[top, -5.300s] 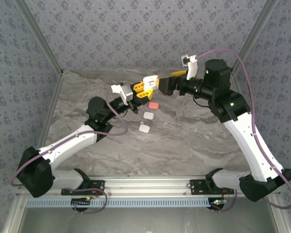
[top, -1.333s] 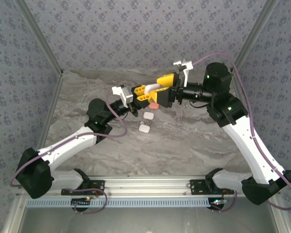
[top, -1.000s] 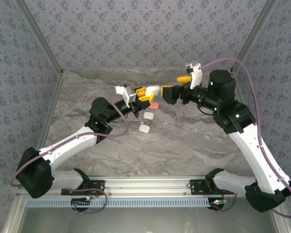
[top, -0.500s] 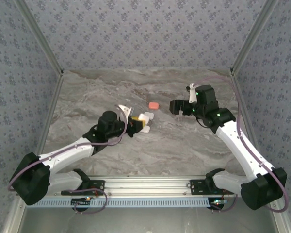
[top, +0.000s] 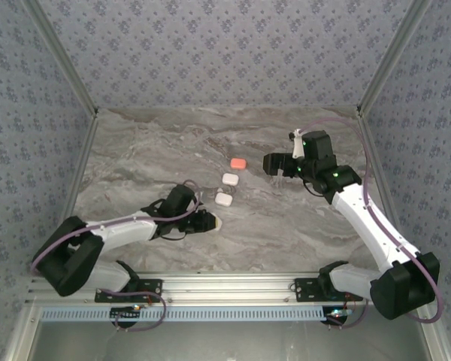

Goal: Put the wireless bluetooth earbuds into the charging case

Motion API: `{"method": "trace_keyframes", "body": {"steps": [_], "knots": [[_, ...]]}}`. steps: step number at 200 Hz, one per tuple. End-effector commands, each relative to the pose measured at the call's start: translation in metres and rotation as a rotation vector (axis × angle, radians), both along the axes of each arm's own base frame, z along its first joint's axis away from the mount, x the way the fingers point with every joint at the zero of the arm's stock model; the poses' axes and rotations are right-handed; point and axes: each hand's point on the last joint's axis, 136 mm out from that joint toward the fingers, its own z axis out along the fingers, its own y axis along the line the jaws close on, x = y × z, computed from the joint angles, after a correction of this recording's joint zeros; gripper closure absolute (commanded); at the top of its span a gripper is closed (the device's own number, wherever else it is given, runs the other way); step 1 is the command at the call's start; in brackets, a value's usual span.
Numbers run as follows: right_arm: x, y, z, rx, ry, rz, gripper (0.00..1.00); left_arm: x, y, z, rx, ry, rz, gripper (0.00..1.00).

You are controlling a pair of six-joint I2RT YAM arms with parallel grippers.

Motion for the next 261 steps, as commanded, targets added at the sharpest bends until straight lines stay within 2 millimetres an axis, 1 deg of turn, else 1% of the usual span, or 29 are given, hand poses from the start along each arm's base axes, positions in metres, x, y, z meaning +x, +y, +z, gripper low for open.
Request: {"method": "trace_keyframes", "body": {"steps": [1, 27, 43, 53, 65, 74, 92, 115, 136, 155, 171, 182, 192, 194, 202, 206, 210, 217, 221, 222, 228, 236, 245, 250, 261], "knots": [[0.002, -0.004, 0.012, 0.001, -0.024, -0.005, 0.0, 0.005, -0.015, 0.008, -0.051, 0.039, 0.0, 1.0], [0.0, -0.009, 0.015, -0.017, -0.028, -0.014, 0.0, 0.006, -0.016, 0.004, -0.037, 0.056, 0.0, 0.99], [0.0, -0.011, 0.016, -0.017, -0.032, -0.019, 0.0, 0.007, -0.012, 0.0, -0.012, 0.063, 0.013, 0.94], [0.0, -0.012, 0.016, -0.016, -0.033, -0.021, 0.0, 0.007, -0.009, -0.004, 0.013, 0.069, 0.025, 0.86], [0.0, -0.012, 0.018, -0.014, -0.036, -0.021, 0.0, 0.008, -0.004, -0.006, 0.041, 0.071, 0.041, 0.72], [0.0, -0.013, 0.019, -0.014, -0.037, -0.023, 0.0, 0.008, 0.0, -0.008, 0.061, 0.07, 0.049, 0.64], [0.0, -0.015, 0.02, -0.019, -0.039, -0.026, 0.0, 0.01, 0.004, -0.008, 0.081, 0.059, 0.066, 0.56], [-0.001, -0.019, 0.024, -0.031, -0.05, -0.033, 0.0, 0.013, 0.011, -0.003, 0.104, 0.031, 0.088, 0.4], [-0.004, -0.027, 0.025, -0.055, -0.053, -0.041, 0.0, 0.021, 0.023, 0.007, 0.136, -0.02, 0.129, 0.33], [-0.007, -0.039, 0.021, -0.087, -0.049, -0.066, 0.0, 0.035, 0.041, 0.024, 0.172, -0.119, 0.198, 0.26], [-0.008, -0.056, 0.016, -0.116, -0.056, -0.118, 0.0, 0.052, 0.064, 0.047, 0.198, -0.236, 0.28, 0.19], [-0.008, -0.072, 0.013, -0.14, -0.078, -0.171, 0.0, 0.066, 0.083, 0.065, 0.226, -0.333, 0.35, 0.15], [-0.008, -0.09, 0.009, -0.163, -0.101, -0.243, 0.0, 0.079, 0.106, 0.083, 0.27, -0.43, 0.426, 0.11], [-0.008, -0.093, 0.011, -0.161, -0.113, -0.254, 0.0, 0.081, 0.11, 0.087, 0.28, -0.451, 0.435, 0.11], [-0.008, -0.105, 0.006, -0.164, -0.132, -0.304, 0.0, 0.091, 0.128, 0.103, 0.329, -0.537, 0.493, 0.09], [-0.007, -0.112, 0.008, -0.163, -0.154, -0.33, 0.0, 0.095, 0.138, 0.111, 0.355, -0.58, 0.523, 0.08], [-0.007, -0.118, 0.005, -0.165, -0.162, -0.35, 0.0, 0.1, 0.147, 0.12, 0.382, -0.627, 0.55, 0.08], [-0.006, -0.13, 0.005, -0.171, -0.196, -0.386, 0.0, 0.106, 0.159, 0.134, 0.42, -0.704, 0.582, 0.08], [-0.006, -0.136, 0.0, -0.185, -0.21, -0.396, 0.0, 0.11, 0.165, 0.14, 0.446, -0.746, 0.593, 0.07], [-0.005, -0.137, 0.002, -0.186, -0.222, -0.399, 0.0, 0.11, 0.167, 0.142, 0.452, -0.757, 0.596, 0.07], [-0.003, -0.142, -0.001, -0.194, -0.254, -0.397, 0.0, 0.115, 0.176, 0.152, 0.488, -0.816, 0.62, 0.07], [-0.003, -0.149, -0.011, -0.223, -0.282, -0.395, 0.0, 0.121, 0.185, 0.162, 0.532, -0.891, 0.646, 0.07], [-0.003, -0.158, -0.022, -0.231, -0.296, -0.427, 0.0, 0.127, 0.195, 0.168, 0.585, -0.947, 0.664, 0.06], [-0.002, -0.163, -0.028, -0.231, -0.297, -0.445, 0.0, 0.131, 0.197, 0.17, 0.603, -0.972, 0.652, 0.06], [-0.001, -0.174, -0.044, -0.232, -0.288, -0.487, 0.0, 0.139, 0.202, 0.167, 0.636, -0.992, 0.614, 0.06]]}}
